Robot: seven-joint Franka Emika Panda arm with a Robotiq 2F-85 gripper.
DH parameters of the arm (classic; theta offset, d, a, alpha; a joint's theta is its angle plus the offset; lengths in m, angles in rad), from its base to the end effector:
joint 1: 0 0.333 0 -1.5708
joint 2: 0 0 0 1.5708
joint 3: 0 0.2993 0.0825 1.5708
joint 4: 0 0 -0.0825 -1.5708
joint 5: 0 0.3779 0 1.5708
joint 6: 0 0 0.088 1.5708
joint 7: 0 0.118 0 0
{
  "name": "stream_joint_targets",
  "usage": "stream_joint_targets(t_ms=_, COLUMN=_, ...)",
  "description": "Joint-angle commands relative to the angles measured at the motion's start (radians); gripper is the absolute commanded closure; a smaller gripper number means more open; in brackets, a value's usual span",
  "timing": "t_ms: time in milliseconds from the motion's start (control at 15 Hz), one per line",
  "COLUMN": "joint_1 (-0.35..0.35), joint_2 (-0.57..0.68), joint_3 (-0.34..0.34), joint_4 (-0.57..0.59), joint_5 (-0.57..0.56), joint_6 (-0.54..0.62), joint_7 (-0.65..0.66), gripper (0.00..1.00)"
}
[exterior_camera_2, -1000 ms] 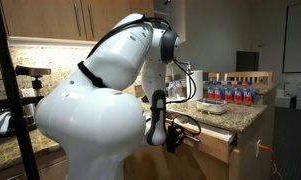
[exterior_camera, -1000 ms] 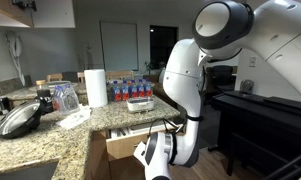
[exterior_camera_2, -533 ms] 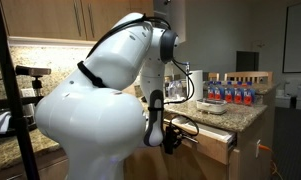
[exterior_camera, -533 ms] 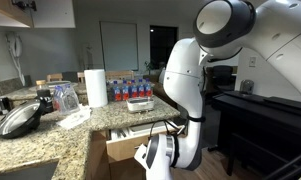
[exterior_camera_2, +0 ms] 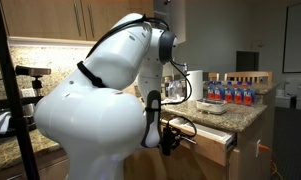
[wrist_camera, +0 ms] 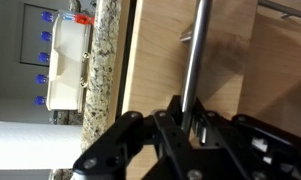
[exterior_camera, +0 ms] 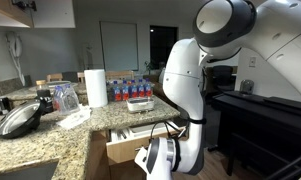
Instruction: Open the drawer
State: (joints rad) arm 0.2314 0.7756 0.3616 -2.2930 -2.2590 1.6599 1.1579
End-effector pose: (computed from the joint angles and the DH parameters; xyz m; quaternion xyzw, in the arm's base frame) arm 0.4137 0.2124 0.0287 0.6014 0.4939 0.3117 0.5452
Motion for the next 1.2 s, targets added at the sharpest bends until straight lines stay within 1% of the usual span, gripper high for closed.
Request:
stream_joint_targets(t_ms=0, joint_1=0.052, joint_2=0.024, joint_3=0.032, joint_4=-0.015, joint_5=0.006, joint_6=-0.016, joint_7=-0.01, gripper=0.9)
stream_joint_targets(t_ms=1133, joint_1=0.104, joint_2=0.075, joint_3=0.06, joint_4=-0.037, joint_5=0.064, joint_6=-0.139, joint_7=0.031, gripper=0.91)
